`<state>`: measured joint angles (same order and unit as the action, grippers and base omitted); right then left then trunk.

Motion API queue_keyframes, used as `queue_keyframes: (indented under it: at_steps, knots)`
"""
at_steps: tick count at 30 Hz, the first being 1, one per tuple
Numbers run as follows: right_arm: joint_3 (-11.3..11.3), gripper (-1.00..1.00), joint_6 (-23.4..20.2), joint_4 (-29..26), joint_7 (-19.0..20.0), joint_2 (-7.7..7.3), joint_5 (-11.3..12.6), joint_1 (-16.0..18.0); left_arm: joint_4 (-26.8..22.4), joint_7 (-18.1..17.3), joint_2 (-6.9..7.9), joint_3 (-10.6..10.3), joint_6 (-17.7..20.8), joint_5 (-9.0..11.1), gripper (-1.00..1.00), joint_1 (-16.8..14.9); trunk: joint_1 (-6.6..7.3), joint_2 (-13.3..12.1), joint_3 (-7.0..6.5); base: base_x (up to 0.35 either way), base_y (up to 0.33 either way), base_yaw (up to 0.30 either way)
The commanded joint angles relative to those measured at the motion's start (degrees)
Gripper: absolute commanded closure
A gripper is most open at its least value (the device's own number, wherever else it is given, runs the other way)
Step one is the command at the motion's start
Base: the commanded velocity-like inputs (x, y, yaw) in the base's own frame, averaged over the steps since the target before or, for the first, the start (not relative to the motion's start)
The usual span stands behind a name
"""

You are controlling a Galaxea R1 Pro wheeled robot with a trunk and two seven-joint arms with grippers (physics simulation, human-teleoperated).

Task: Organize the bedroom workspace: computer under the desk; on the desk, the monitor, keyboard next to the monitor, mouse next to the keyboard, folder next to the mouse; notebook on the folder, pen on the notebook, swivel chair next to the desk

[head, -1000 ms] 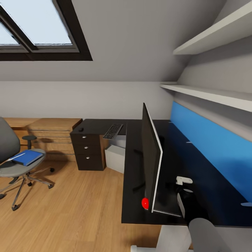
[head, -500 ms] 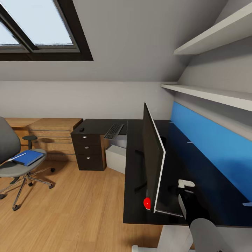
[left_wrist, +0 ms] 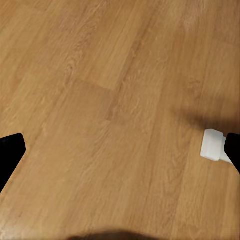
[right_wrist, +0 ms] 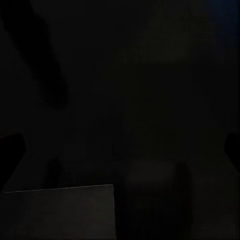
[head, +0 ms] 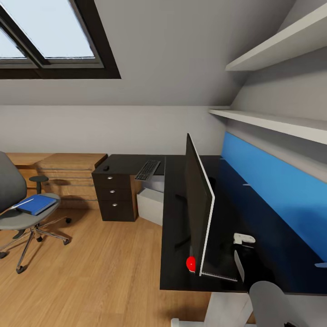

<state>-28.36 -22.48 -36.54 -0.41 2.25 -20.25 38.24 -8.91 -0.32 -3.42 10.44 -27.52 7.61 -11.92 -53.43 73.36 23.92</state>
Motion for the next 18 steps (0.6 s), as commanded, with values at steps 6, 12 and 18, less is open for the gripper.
queue_keyframes:
  at_steps: [6,12,18]
  knots:
    - [-0.3,-1.0,-0.5,0.1,0.1,-0.63,-0.2,1.0,0.0,0.0,-0.01,-0.1,-0.2,0.5,-1.0,0.0,0.0,0.0,0.06,0.0,0.0,0.0]
    - [-0.3,-1.0,-0.7,0.5,0.1,-0.88,-0.2,1.7,0.0,0.0,-0.01,-0.1,-0.2,0.5,-1.0,0.0,0.0,0.0,0.06,0.026,0.0,0.0]
    - [-0.2,-1.0,-0.6,2.7,0.1,-1.23,-0.2,2.9,0.0,0.0,-0.01,-0.1,-0.2,0.5,-1.0,0.0,0.0,0.0,0.06,0.043,0.0,0.0]
